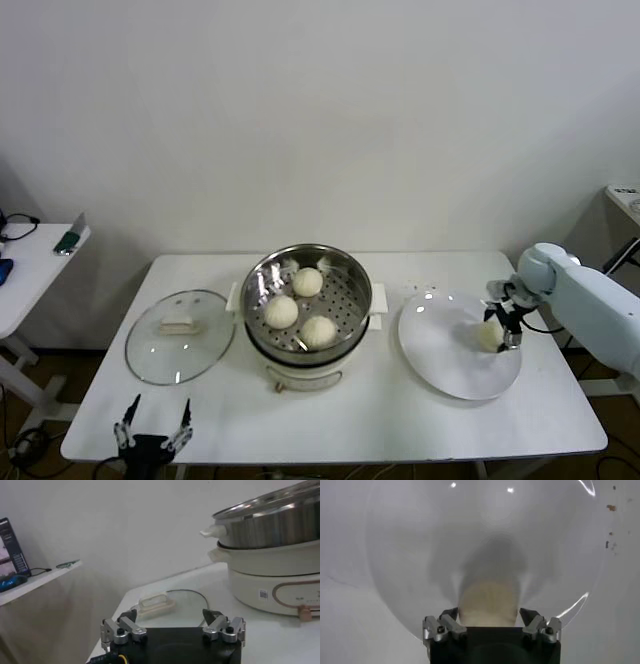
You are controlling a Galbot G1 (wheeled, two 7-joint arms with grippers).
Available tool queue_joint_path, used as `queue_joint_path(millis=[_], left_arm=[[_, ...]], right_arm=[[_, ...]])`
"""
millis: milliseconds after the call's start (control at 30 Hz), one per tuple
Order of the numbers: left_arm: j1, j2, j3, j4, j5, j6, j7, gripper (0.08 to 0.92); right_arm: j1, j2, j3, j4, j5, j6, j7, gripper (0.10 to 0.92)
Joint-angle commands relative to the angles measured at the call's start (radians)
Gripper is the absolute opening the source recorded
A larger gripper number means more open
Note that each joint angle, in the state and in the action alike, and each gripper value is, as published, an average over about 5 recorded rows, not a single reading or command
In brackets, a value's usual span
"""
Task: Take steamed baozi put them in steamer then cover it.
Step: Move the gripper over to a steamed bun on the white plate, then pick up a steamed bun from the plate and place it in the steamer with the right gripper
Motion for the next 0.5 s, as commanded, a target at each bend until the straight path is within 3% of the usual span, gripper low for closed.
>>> queue_joint_path(millis=[33, 200, 500], left_arm=[[0.001, -0.001, 0.001, -0.001, 0.001, -0.001, 0.000, 0.823], [0.005, -0.002, -0.001, -0.004, 0.000, 0.001, -0.004, 0.823], [0.004, -0.015, 0.018, -0.016, 0.005, 0.009, -0.009, 0.823]], right_arm=[[0.004, 0.006, -0.003, -0.016, 0.004, 0.006, -0.006, 0.741], [0.046, -0.021, -0.057, 0.020, 0.118, -0.032, 0.005, 0.696], [0.428, -0.037, -0.393, 0.108, 0.554, -0.150, 0.044, 0.679]])
